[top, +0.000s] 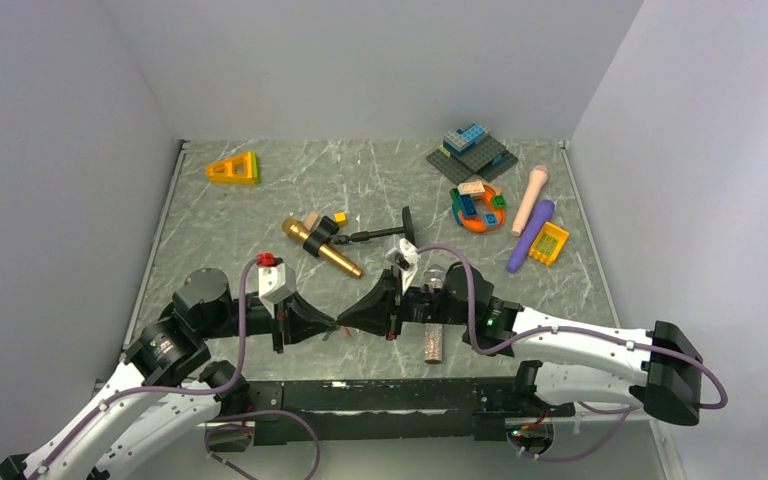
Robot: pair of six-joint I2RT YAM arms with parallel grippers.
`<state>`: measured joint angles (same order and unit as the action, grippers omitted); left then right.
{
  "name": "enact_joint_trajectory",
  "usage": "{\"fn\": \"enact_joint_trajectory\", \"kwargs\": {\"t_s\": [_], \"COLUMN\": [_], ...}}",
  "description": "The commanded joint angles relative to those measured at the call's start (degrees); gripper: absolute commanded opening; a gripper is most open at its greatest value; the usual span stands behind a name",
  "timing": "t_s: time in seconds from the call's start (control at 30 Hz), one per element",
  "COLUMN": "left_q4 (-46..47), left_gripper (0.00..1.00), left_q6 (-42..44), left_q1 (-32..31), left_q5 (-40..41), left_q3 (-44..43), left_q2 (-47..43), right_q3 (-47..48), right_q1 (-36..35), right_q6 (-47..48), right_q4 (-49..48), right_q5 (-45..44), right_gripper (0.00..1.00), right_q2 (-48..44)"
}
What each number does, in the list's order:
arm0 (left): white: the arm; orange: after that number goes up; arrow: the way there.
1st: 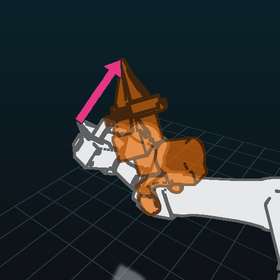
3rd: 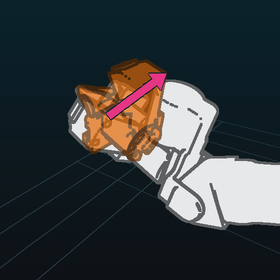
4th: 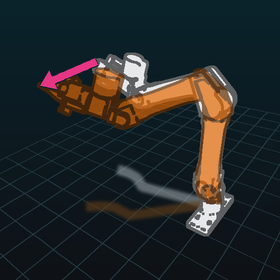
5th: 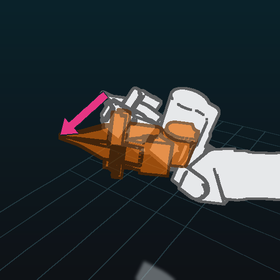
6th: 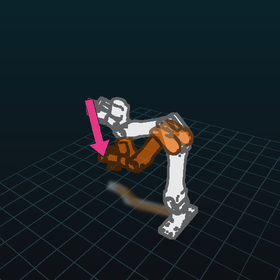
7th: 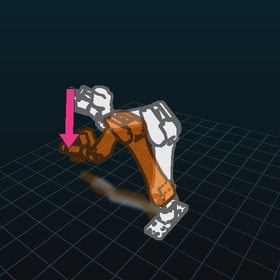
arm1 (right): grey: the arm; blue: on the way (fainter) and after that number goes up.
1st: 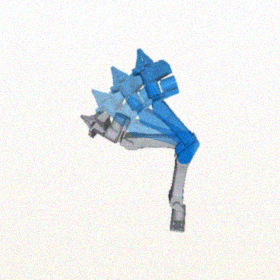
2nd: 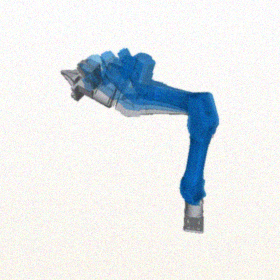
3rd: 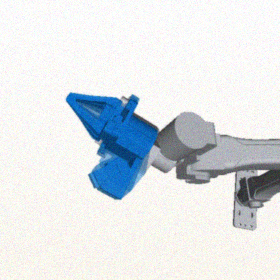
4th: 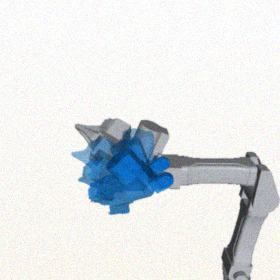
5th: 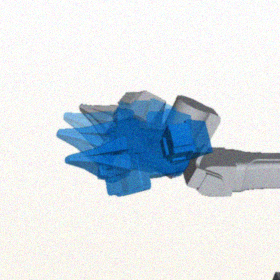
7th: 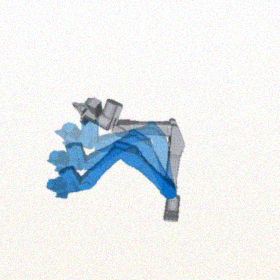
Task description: Remove the keys from the keyring
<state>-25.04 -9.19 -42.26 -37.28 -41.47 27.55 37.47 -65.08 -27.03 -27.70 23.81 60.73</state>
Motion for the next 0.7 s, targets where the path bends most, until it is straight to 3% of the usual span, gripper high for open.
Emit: {"fn": "enact_joint_trajectory", "kwargs": {"t_s": [0.0,0.37,0.67], "left_q4": [7.96,8.92,8.72], "left_gripper": [0.0,0.0,0.0], "left_q6": [-0.46,-0.83,-0.58], "left_q1": [0.29,0.32,0.27], "left_q5": [4.67,4.87,4.24], "left_q3": [-1.5,-2.11,-2.03], "left_q2": [-1.3,-1.69,-1.91], "right_q3": [-2.88,-7.03,-7.14], "right_q1": [-1.19,-1.7,-2.23], "right_q6": [-2.44,-4.15,-4.26], "right_q4": [-6.35,-15.82,-17.81], "right_q5": [-1.38,-0.3,-0.2], "right_gripper": [0.0,0.0,0.0], "right_q2": [-2.69,-2.98,-1.48]}}
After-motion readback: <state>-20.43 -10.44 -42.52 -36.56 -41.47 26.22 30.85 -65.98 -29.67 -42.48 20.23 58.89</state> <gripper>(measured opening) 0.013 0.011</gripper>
